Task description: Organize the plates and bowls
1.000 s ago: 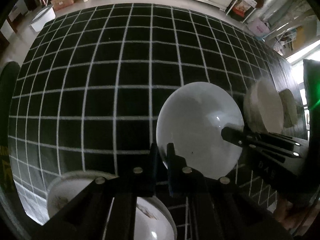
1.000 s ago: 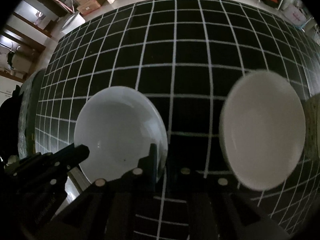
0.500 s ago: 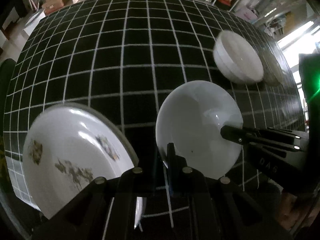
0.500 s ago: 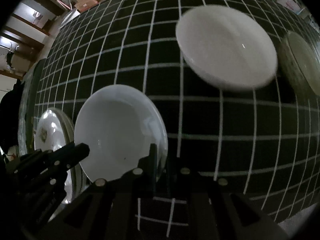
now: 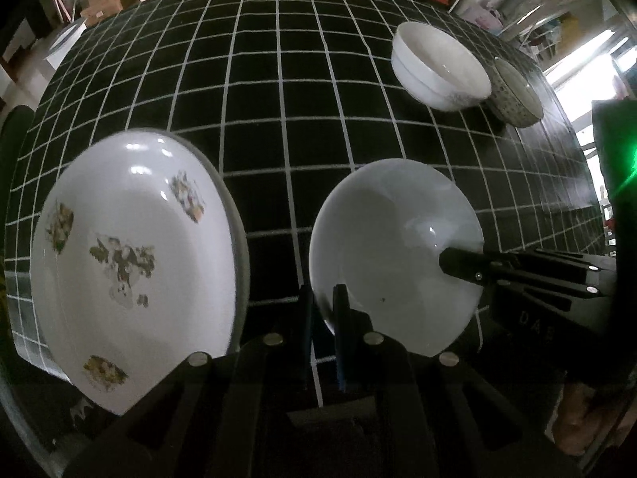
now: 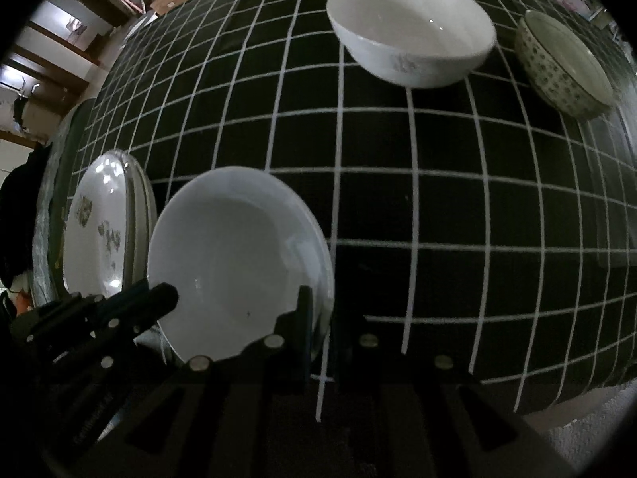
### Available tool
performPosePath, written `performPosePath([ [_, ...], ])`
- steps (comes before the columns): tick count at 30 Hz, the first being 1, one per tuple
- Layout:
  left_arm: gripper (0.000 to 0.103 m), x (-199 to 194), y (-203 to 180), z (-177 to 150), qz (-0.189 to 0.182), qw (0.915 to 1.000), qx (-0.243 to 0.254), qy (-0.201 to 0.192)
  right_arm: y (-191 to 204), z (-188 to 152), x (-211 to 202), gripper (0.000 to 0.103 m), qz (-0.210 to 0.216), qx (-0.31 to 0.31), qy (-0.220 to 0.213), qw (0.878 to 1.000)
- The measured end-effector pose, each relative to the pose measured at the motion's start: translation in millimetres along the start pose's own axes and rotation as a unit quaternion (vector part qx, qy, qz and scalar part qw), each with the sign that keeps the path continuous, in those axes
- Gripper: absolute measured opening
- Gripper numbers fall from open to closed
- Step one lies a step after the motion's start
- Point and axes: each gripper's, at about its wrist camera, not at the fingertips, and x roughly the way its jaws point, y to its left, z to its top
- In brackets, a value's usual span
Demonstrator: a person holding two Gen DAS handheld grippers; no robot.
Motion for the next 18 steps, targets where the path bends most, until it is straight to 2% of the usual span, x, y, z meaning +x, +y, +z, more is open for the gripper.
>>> performPosePath([
  [7, 0.008, -0.4, -2.2, -3.7, -0.002, 1.0, 0.0, 0.004, 3.8, -7.0, 1.6, 0.011, 0.0, -0.001, 0.001, 1.0],
  [14, 0.008, -4.2, 5.7, -5.5, -0.023, 0.9995, -0.012, 0.021, -2.7, -9.7, -1.1, 0.011, 0.011, -0.001, 0.01, 1.0],
  [18, 0.008, -9.0, 5.9, -4.6, -0.019, 0.9996, -0.008, 0.017, -6.7, -7.7, -14.7, 0.011, 0.008, -0.002, -0.006, 1.0],
])
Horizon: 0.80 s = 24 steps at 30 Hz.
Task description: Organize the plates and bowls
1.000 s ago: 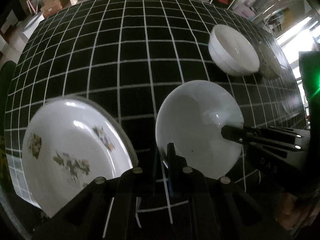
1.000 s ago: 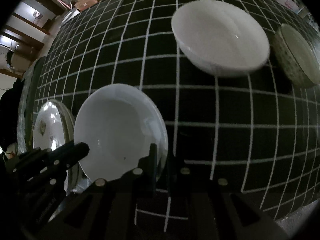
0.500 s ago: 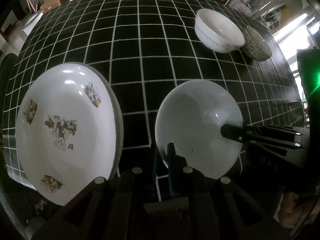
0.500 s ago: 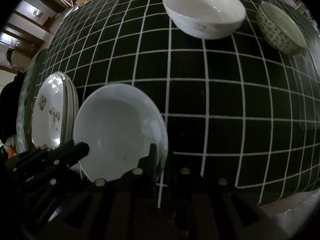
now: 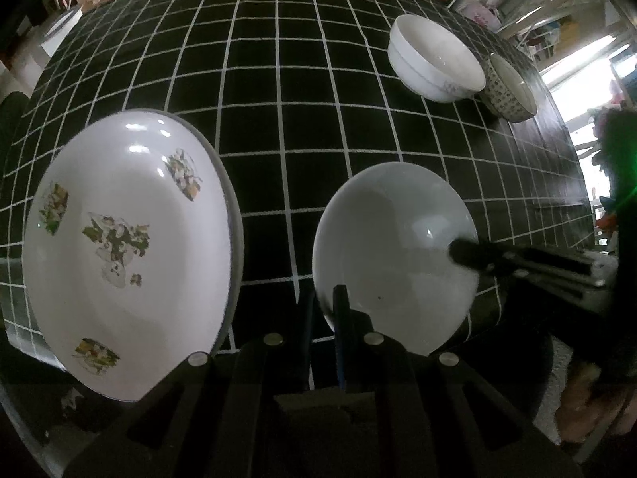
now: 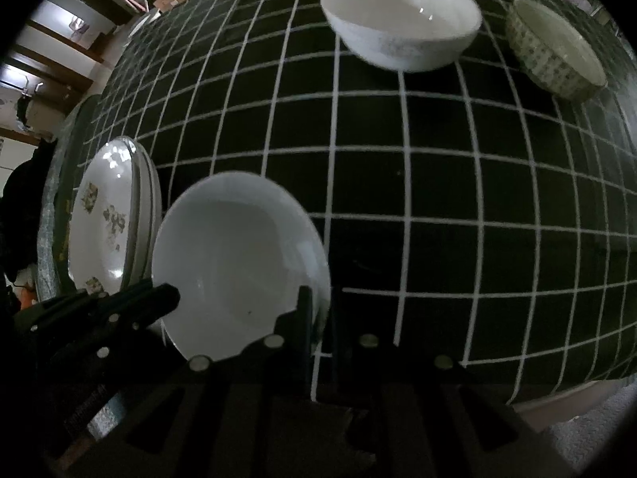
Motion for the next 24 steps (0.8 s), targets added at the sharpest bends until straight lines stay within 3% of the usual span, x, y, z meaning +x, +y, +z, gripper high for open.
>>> performPosePath([
  [10, 0.008, -39.4, -5.2, 36.2, 0.007, 0.9992, 0.007, -0.039, -11.2, 35.1, -37.5, 0.011, 0.003, 0.006, -0.037, 0.999],
  [16, 0.008, -56.2, -21.1, 80.8, -0.001, 0.9984, 0.022, -0.052, -27.3, 70.9, -64.5, 0.011, -0.011, 0.021, -0.066, 0.998],
  [24, 0.008, -44.5, -52.0, 145.9, -0.004, 0.9978, 0.049, -0.043, -52.1, 114.1, -65.5, 0.011, -0.009, 0.055, -0.056, 0.997],
])
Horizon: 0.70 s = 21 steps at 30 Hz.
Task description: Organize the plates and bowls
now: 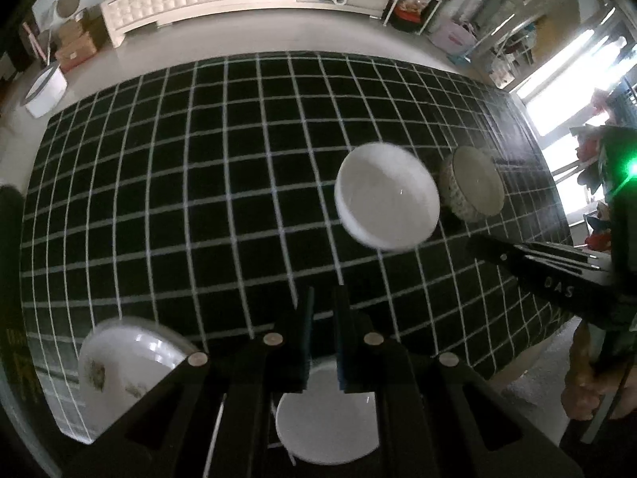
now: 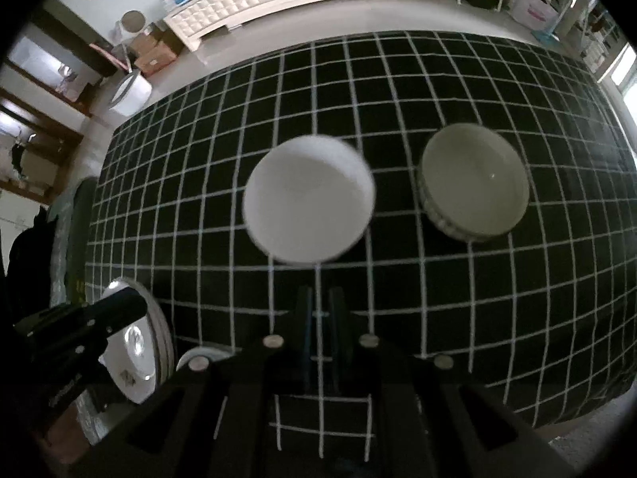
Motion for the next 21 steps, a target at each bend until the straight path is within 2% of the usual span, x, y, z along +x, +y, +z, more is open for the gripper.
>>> performPosePath([
  [4, 0.008, 18.6, -7.1, 23.3, -0.003, 0.9999, 0.006, 0.013, -11.4, 19.3, 11.5, 0.011, 0.01, 0.024, 0.013, 1.0],
  [9, 0.008, 49.2, -11.5, 45.5, 0.007, 0.9993, 0.012, 0.034, -22.5, 37.5, 28.4, 0.012, -0.015, 0.032, 0.023, 0.999],
  [13, 0.013, 70.5, -10.2, 58.6, 0.016, 0.9987, 0.018, 0.046, -26.7, 46.8, 45.2, 0.013, -0.026, 0.034, 0.034, 0.999],
  [17, 0.013, 83.5, -8.3, 64.0, 0.016, 0.9984, 0.016, 0.053, -27.9, 53.4, 52.1, 0.024, -0.022, 0.036, 0.033, 0.999],
  [19, 0.018, 84.6, -7.1, 65.7, 0.012, 0.9988, 0.017, 0.044, -26.4, 55.2, 54.7, 0.027, -0.021, 0.033, 0.036, 0.999],
  [21, 0.018, 85.4, -7.1, 67.1, 0.008, 0.9989, 0.018, 0.042, -24.1, 57.3, 59.5, 0.028, -0.024, 0.028, 0.041, 0.998],
])
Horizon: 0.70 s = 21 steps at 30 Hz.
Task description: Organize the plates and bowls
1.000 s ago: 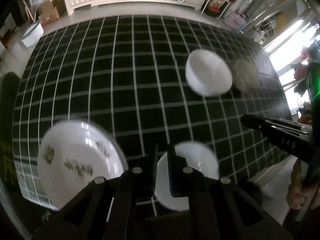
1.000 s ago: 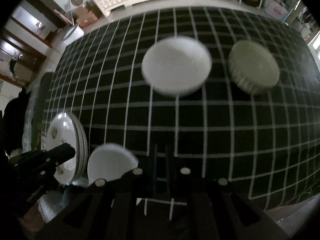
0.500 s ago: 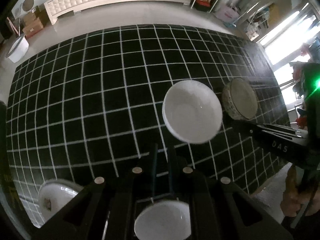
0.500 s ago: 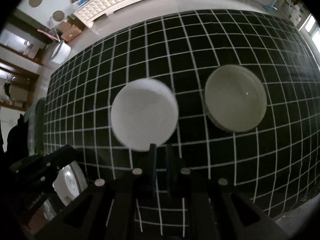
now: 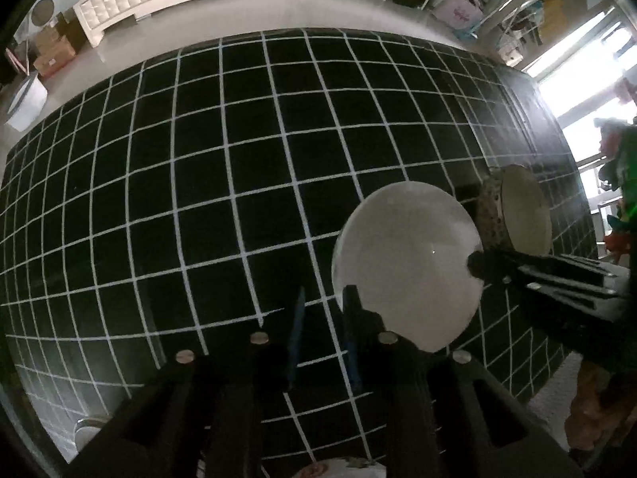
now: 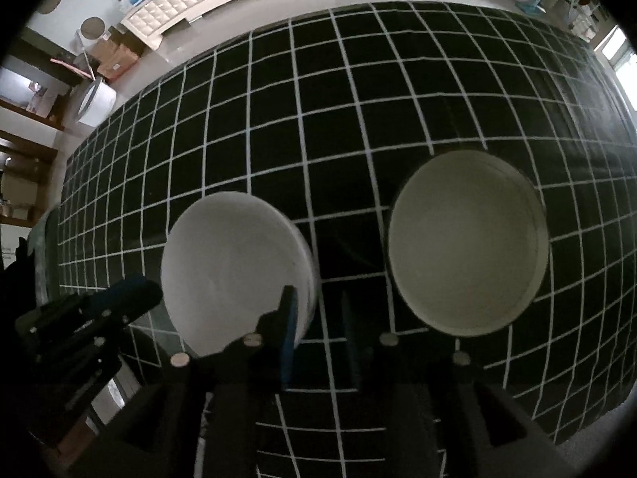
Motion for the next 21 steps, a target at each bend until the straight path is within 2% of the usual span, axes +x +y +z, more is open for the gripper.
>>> performPosePath([
  [5, 0.018, 2.1, -3.1, 3.5, -0.001, 1.0, 0.005, -0.001, 3.6, 5.8, 8.3, 0.028, -0.001, -0.002, 0.004, 1.0],
  [10, 0.017, 12.6, -11.6, 8.3, 0.016, 0.9997, 0.02, 0.004, 11.3, 11.2, 12.5, 0.028, -0.012, -0.008, -0.001, 1.0],
  [15, 0.008, 25.8, -27.2, 6.2, 0.023, 0.9989, 0.039, 0.015, 13.1, 4.3, 16.1, 0.028, -0.02, -0.015, 0.001, 1.0],
  [18, 0.008, 33.3, -40.5, 6.6, 0.04, 0.9975, 0.056, 0.014, 16.4, -1.5, 19.6, 0.024, -0.021, -0.024, 0.005, 0.999],
  [21, 0.008, 33.4, -39.5, 1.0, 0.037, 0.9977, 0.052, 0.023, 22.5, -7.8, 20.7, 0.024, -0.034, -0.038, 0.005, 0.999],
])
